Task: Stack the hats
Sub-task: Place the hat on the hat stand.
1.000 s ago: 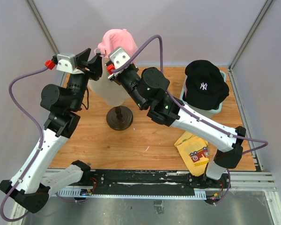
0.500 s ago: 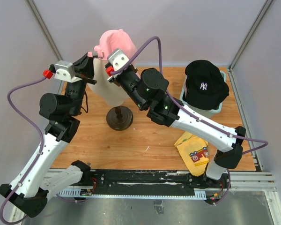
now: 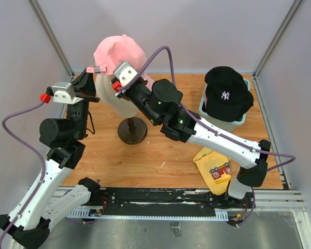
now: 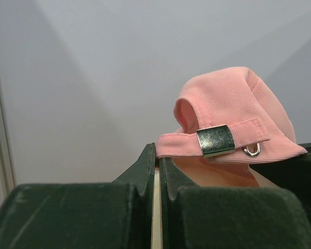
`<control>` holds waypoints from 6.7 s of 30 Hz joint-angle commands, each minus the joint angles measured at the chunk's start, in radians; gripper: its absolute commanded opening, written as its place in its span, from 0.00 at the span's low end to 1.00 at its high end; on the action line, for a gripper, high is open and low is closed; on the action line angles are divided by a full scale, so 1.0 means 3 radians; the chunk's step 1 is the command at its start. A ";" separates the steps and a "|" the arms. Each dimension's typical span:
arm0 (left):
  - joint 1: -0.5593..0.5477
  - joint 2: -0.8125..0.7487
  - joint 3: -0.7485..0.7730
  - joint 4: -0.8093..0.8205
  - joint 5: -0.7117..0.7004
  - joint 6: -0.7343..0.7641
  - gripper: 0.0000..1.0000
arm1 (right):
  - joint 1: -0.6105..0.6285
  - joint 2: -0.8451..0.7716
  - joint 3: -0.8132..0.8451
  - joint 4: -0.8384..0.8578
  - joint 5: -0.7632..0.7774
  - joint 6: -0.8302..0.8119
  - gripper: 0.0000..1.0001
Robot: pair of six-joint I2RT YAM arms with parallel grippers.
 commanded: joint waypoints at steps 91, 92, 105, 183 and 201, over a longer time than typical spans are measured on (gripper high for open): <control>0.0014 -0.0623 -0.1216 0.0055 -0.0786 -0.0130 0.00 | -0.2387 -0.0263 -0.1704 0.1524 -0.3122 0.6744 0.01; 0.0014 -0.0626 -0.1220 0.0073 -0.0801 -0.0137 0.00 | -0.2387 -0.0277 -0.1701 0.1540 -0.3125 0.6724 0.01; 0.0014 -0.0785 -0.1342 -0.0051 -0.0858 -0.0401 0.01 | -0.2442 -0.0641 -0.2162 0.1576 -0.3119 0.6576 0.01; 0.0039 -0.0760 -0.1513 -0.1178 -0.0981 -0.2012 0.64 | -0.2627 -0.0300 -0.2160 0.0635 -0.3186 0.5334 0.62; 0.0039 -0.0898 -0.1319 -0.1421 -0.0858 -0.2002 0.64 | -0.2671 -0.1240 -0.1841 -0.0787 -0.2535 0.4179 0.71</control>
